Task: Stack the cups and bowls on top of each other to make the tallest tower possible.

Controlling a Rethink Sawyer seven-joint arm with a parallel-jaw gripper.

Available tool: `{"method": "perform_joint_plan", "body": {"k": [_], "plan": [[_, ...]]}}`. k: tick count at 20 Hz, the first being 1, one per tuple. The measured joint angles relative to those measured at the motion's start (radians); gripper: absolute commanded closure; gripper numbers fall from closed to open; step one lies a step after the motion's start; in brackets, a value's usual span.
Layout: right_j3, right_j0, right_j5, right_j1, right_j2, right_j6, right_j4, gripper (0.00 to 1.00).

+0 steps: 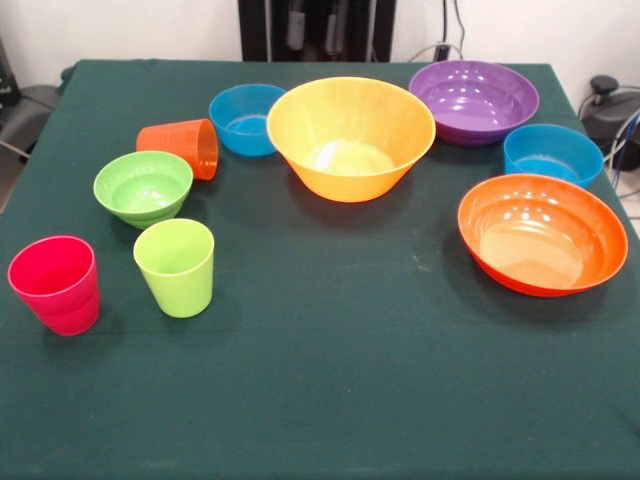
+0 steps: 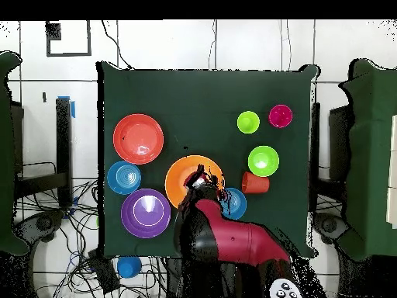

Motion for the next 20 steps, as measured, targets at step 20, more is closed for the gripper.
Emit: {"method": "perform_joint_plan", "body": {"k": [20], "plan": [[0.009, 0.124, -0.181, 0.242, -0.049, 0.000, 0.130, 0.00]]}}
